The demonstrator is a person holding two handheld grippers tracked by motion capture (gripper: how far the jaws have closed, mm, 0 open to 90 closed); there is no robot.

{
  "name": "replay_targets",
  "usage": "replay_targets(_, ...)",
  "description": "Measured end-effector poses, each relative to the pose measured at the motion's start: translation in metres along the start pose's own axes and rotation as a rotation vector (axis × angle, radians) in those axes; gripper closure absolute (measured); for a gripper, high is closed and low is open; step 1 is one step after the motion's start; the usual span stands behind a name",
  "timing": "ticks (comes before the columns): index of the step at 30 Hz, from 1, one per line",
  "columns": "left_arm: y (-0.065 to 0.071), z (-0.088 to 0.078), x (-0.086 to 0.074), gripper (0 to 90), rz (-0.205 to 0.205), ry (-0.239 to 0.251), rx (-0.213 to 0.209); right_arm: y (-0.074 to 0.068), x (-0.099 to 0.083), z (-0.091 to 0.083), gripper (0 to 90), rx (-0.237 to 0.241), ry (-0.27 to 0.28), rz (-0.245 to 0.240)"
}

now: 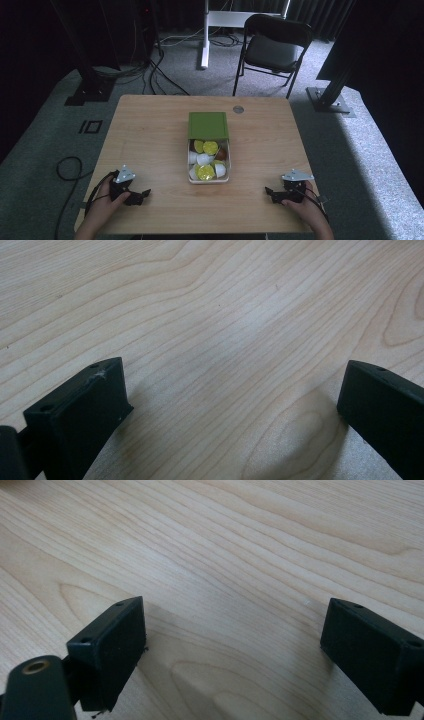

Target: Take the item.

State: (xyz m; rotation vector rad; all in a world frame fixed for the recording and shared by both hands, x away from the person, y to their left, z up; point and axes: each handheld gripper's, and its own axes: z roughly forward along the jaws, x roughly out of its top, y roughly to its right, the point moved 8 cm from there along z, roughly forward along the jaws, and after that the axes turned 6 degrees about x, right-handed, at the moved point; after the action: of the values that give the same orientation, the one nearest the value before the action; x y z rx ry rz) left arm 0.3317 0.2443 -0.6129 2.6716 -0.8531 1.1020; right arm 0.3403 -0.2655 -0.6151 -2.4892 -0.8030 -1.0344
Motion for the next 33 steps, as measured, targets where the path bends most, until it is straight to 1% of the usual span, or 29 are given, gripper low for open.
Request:
replay_targets(15, 0.0, 0.0, 0.0, 0.7, 0.001, 0.0, 0.0, 0.0, 0.0, 0.0, 10.7, 0.001, 0.0, 0.0)
replay_targets(21, 0.0, 0.0, 0.0, 0.7, 0.001, 0.0, 0.0, -0.001, 0.0, 0.0, 10.7, 0.006, -0.003, -0.011)
replay_targets(24, 0.0, 0.0, 0.0, 0.7, 0.0, 0.0, 0.0, -0.005, 0.003, 0.0, 13.0, 0.018, -0.013, -0.021)
replay_targets(25, 0.0, 0.0, 0.0, 0.7, 0.0, 0.0, 0.0, -0.006, 0.006, -0.001, 13.1, 0.022, -0.005, -0.016)
replay_targets(29, 0.0, 0.0, 0.0, 0.7, 0.0, 0.0, 0.0, -0.008, 0.015, -0.004, 13.1, 0.025, 0.011, -0.026)
replay_targets(30, 0.0, 0.0, 0.0, 0.7, 0.0, 0.0, 0.0, -0.011, 0.026, -0.007, 13.1, 0.033, 0.032, -0.023)
replay_targets(33, 0.0, 0.0, 0.0, 0.7, 0.001, 0.0, 0.0, -0.015, 0.039, -0.008, 13.1, 0.051, 0.062, -0.025)
